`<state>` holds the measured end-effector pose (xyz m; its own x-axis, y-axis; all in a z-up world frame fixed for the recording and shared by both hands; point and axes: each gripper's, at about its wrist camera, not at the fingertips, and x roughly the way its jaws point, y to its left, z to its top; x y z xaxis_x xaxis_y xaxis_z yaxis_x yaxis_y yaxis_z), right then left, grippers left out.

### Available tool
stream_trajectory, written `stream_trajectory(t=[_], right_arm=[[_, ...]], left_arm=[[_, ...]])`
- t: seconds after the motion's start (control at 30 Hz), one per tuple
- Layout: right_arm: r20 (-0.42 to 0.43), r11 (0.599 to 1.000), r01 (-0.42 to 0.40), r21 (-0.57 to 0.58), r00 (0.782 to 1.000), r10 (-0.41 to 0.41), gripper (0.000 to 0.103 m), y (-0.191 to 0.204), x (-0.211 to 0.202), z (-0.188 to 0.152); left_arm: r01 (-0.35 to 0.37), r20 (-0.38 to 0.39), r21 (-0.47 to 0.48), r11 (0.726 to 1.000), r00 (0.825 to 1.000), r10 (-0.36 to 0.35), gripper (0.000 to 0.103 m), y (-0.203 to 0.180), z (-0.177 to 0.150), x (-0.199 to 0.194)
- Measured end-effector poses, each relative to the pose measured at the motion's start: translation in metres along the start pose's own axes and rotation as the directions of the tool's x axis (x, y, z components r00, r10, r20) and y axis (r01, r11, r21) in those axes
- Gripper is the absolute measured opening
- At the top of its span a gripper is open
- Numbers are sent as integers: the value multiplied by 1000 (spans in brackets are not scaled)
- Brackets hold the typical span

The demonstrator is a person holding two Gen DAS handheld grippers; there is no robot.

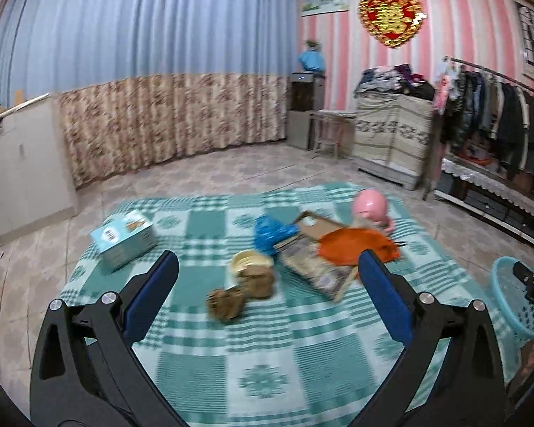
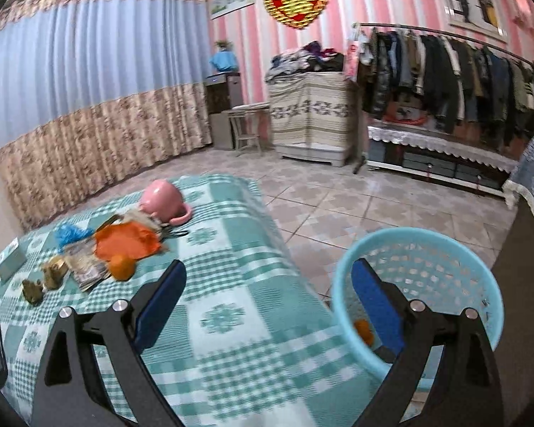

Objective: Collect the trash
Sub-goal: 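Move both open tools back over the remaining items on the tablecloth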

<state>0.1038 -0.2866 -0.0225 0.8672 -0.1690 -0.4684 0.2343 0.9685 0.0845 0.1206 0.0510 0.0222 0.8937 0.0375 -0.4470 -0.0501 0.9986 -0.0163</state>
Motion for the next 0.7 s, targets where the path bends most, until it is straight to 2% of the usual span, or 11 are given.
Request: stream_trajectory(t=[0.17,0.4,0.53,0.7], right_arm=[[-27,999,-29,-43,999,28,92,22,12,-2],[-76,994,-57,-94,996,50,92,49,38,-6],[-100,991,-65,-120,994,54,92,64,51,-11],[-120,985,-67,-161,992,47,92,77,63,-15]], left_arm=[[-46,-42,-4,999,998,45,98,26,-16,19],[-41,-123,-11,999,992,40,98,38,-41,53],[-36,-211,-50,998,977,24,98,45,-57,81],[-62,-246,-49,997,968,48,97,45,-63,106]])
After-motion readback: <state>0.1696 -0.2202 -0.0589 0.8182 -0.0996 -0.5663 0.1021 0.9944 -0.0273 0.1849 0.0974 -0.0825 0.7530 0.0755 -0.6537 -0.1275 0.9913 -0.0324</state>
